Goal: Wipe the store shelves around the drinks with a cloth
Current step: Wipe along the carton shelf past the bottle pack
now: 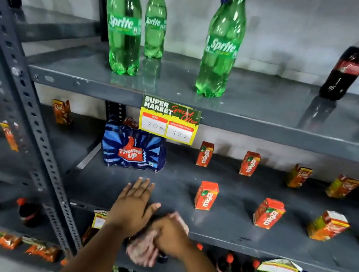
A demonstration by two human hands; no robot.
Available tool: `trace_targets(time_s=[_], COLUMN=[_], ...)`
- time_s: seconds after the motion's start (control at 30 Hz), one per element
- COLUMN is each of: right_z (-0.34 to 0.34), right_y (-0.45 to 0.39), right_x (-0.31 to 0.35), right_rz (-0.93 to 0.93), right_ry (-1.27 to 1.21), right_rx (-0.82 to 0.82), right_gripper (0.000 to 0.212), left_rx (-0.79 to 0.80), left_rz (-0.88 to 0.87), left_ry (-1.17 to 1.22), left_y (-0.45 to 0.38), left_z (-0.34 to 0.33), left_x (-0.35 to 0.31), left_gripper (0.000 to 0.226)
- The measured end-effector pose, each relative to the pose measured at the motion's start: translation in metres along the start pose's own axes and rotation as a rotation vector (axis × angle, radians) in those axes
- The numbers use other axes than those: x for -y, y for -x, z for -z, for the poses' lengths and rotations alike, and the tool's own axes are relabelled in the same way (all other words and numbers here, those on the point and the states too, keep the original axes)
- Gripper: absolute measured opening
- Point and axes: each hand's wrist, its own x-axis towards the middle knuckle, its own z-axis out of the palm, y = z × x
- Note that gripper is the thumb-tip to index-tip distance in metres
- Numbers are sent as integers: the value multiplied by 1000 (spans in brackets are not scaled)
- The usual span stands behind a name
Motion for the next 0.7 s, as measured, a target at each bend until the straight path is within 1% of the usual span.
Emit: trace_targets(time_s=[0.03, 0.07, 0.13, 0.2, 0.27, 0.37, 0.47, 0.6, 0.67, 0.7], right_z=[5, 12, 35, 71, 115, 178, 234, 325, 371, 397], right_y=[14, 27, 51, 76, 102, 140, 173, 224, 246, 263], right_x=[-1, -4, -10, -11, -10, -13, -27, -47, -58, -65], right_rz=[1, -9, -15, 11, 44, 95, 137, 185, 205, 207], right_ry=[-30, -72, -146, -185, -165, -120, -112, -36, 14, 77], right_rx=[72, 105, 48, -84, -231, -409, -585, -762, -845, -905], right_gripper=[37, 42, 45, 45, 49, 54, 60, 60, 62, 61], left_rx=[-27, -57, -100, -151, -219, -317, -429, -587, -626, -662], left_rz=[-17, -42, -82, -134, -245, -359, -393, -442, -411, -391], left_ry=[-22, -44, -97, -135, -183, -219, -227, -269, -308, -339], left_y=[-1, -3, -8, -8, -5, 1, -5, -28, -42, -48], left_z=[7, 15, 31, 47, 63, 91, 126, 186, 213, 225], left_x=[-5, -11, -25, -46, -72, -117, -169, -244, -269, -285], left_gripper=[84, 86, 82, 76, 71, 70, 70, 66, 67, 68])
